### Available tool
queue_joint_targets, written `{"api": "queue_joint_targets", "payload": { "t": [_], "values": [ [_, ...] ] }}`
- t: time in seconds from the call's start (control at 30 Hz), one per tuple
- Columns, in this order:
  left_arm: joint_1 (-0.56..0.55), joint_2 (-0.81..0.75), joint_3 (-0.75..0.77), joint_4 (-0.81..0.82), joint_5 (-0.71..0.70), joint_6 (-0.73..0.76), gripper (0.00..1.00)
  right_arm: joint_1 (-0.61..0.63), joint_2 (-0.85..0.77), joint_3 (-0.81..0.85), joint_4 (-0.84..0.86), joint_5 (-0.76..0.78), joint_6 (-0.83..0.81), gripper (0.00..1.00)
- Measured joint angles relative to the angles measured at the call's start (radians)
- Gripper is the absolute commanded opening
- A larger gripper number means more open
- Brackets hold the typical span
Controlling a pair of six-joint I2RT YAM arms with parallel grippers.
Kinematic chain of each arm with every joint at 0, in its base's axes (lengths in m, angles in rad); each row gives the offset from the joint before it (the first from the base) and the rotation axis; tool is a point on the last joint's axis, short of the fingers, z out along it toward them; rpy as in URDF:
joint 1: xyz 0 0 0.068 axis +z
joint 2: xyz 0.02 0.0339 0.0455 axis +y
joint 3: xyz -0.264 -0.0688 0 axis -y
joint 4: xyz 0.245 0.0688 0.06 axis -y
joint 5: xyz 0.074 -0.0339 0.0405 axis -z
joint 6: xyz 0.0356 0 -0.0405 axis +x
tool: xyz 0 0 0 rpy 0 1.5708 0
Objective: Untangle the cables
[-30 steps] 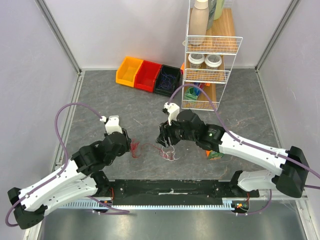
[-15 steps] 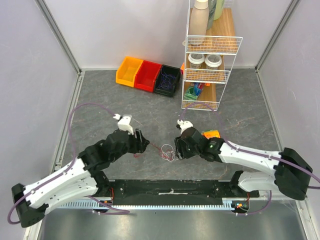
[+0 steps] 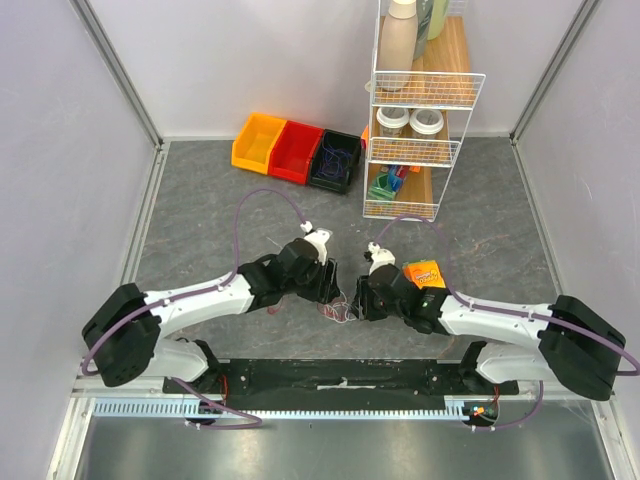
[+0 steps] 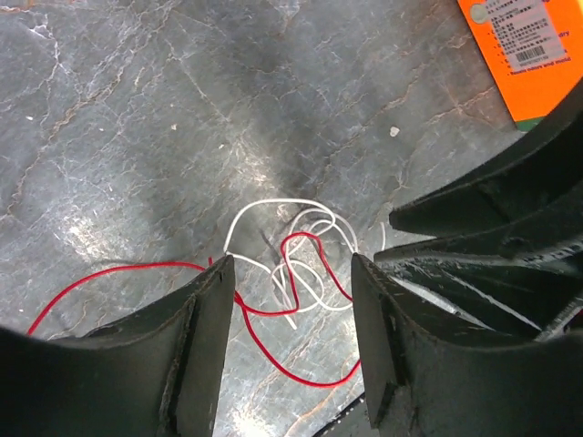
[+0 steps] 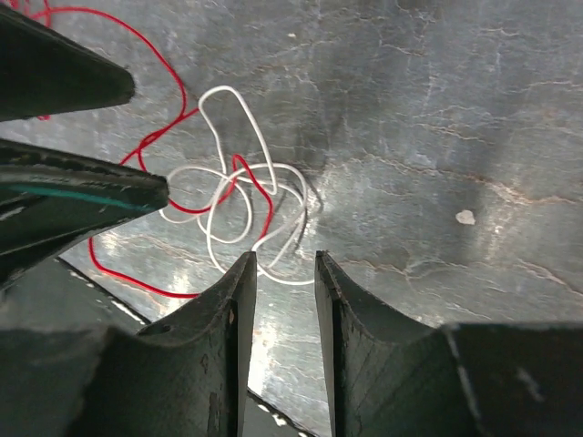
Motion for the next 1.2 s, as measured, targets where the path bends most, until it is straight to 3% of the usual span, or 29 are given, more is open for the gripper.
{"api": "queue_joint_targets", "payload": {
  "t": [0.27,0.43,0.63,0.87,0.93,1.07,1.13,1.2],
  "values": [
    [0.011,-0.002,-0.011,0.074,0.002,0.002,0.60,-0.001,-0.004,-0.053,0.138,-0.021,0.095,0.40],
    [0.019,-0.024,-0.033,0.082,0.001,0.002,0.61,-0.002,0.056,-0.053,0.205,-0.046,0.109,0.33],
    [0.020,-0.016,-0.036,0.082,0.004,0.024,0.66,-0.002,0.104,-0.053,0.212,-0.047,0.114,0.37],
    [0.041,0.140,0.029,0.063,0.043,0.089,0.67,0.000,0.101,-0.053,0.200,-0.038,0.110,0.37],
    [0.044,0.203,0.065,0.051,0.053,0.108,0.64,0.001,0.101,-0.053,0.199,-0.038,0.110,0.35],
    [0.046,0.269,0.089,0.045,0.075,0.135,0.47,0.002,0.103,-0.053,0.202,-0.038,0.110,0.28],
    [0.046,0.288,0.096,0.036,0.083,0.148,0.45,0.003,0.110,-0.053,0.211,-0.038,0.109,0.26],
    [0.046,0.294,0.100,0.028,0.085,0.154,0.51,0.003,0.124,-0.053,0.221,-0.038,0.109,0.26]
  ]
}}
